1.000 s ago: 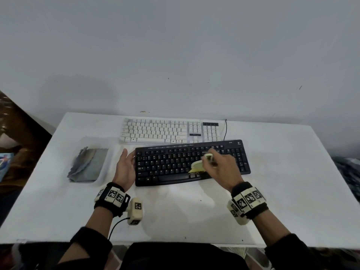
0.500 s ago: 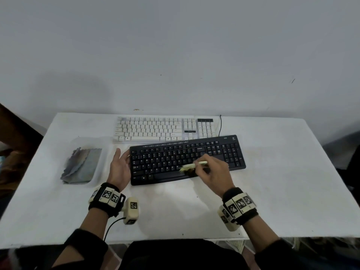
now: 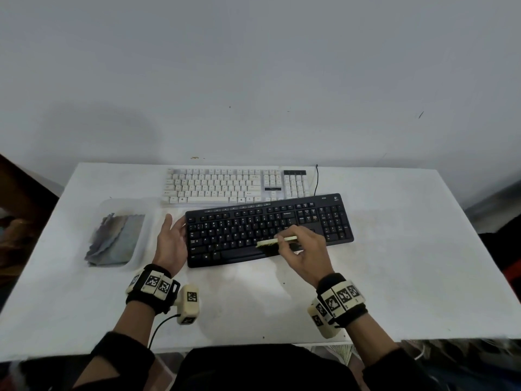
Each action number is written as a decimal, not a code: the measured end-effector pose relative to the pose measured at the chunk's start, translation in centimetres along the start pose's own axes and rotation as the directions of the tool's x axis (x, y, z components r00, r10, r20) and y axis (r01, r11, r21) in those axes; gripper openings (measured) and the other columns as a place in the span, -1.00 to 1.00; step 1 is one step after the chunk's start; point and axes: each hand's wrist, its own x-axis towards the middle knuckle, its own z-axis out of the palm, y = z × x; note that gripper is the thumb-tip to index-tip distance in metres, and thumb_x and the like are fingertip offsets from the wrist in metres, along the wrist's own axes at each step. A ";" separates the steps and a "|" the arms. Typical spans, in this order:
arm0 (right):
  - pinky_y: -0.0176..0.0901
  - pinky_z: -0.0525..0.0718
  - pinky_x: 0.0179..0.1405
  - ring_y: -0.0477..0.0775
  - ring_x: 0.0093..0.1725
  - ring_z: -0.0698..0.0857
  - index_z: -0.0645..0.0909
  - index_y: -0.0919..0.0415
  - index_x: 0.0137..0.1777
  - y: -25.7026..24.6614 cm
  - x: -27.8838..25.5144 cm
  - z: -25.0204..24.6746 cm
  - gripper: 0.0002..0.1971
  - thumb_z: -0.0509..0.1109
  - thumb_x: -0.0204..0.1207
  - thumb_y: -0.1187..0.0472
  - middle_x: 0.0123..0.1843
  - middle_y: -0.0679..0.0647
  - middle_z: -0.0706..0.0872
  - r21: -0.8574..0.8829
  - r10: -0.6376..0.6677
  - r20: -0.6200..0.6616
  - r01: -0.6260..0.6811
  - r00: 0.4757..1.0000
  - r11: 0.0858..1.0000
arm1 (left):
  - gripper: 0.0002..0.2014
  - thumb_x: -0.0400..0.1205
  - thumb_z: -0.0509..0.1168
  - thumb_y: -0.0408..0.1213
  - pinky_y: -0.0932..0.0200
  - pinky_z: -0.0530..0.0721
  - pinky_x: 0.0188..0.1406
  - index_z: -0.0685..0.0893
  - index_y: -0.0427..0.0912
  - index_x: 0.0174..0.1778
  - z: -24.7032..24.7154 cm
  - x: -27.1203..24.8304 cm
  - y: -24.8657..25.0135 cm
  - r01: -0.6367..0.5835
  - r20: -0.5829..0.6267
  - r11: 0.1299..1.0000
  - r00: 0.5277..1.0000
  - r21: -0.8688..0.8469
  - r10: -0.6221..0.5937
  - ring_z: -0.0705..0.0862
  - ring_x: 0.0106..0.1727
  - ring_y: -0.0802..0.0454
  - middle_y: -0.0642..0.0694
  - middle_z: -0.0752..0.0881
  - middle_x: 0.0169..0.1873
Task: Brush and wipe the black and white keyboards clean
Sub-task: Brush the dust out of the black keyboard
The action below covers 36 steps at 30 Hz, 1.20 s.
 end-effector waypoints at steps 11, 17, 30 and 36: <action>0.05 0.69 -0.38 -0.03 -0.28 0.72 0.74 0.19 -0.13 0.4 0.0 -1.6 -0.85 0.43 0.59 0.13 -0.26 -0.06 0.76 0.049 0.092 -0.149 -0.086 0.984 0.995 | -0.35 0.85 -0.08 0.18 -0.13 0.55 0.36 0.48 -0.21 0.65 0.3 -0.1 0.1 -0.007 0.001 1.000 1.000 0.005 0.007 0.64 0.44 -0.09 -0.20 0.65 0.48; 0.08 0.63 -0.42 0.01 -0.33 0.66 0.71 0.17 -0.12 -0.9 0.5 0.6 -0.86 0.44 0.62 0.12 -0.29 -0.08 0.72 0.071 0.055 -0.080 -0.049 0.995 0.996 | -0.40 0.85 -0.08 0.19 -0.19 0.53 0.47 0.54 -0.17 0.56 0.3 -0.2 0.0 -0.013 0.000 1.000 1.000 0.010 0.013 0.64 0.44 -0.09 -0.17 0.69 0.41; -0.08 0.75 -0.37 -0.06 -0.25 0.78 0.65 -0.10 -0.13 1.8 -0.6 -4.9 -0.74 0.46 0.62 0.33 -0.19 -0.03 0.84 0.082 0.206 -0.241 -0.192 0.948 0.978 | -0.35 0.84 -0.07 0.20 -0.19 0.54 0.44 0.49 -0.20 0.66 -0.1 0.1 -0.1 0.000 0.000 1.000 1.000 0.028 0.000 0.61 0.51 -0.16 -0.22 0.66 0.48; 0.00 0.73 -0.37 0.01 -0.24 0.77 0.70 0.10 -0.09 1.7 -0.3 -4.6 -0.88 0.44 0.65 0.31 -0.18 -0.05 0.82 0.094 0.158 -0.170 -0.143 0.973 0.985 | -0.36 0.84 -0.06 0.20 -0.20 0.52 0.48 0.50 -0.19 0.65 -0.2 0.3 -0.1 -0.004 0.005 0.999 1.000 0.036 0.003 0.61 0.51 -0.16 -0.21 0.67 0.47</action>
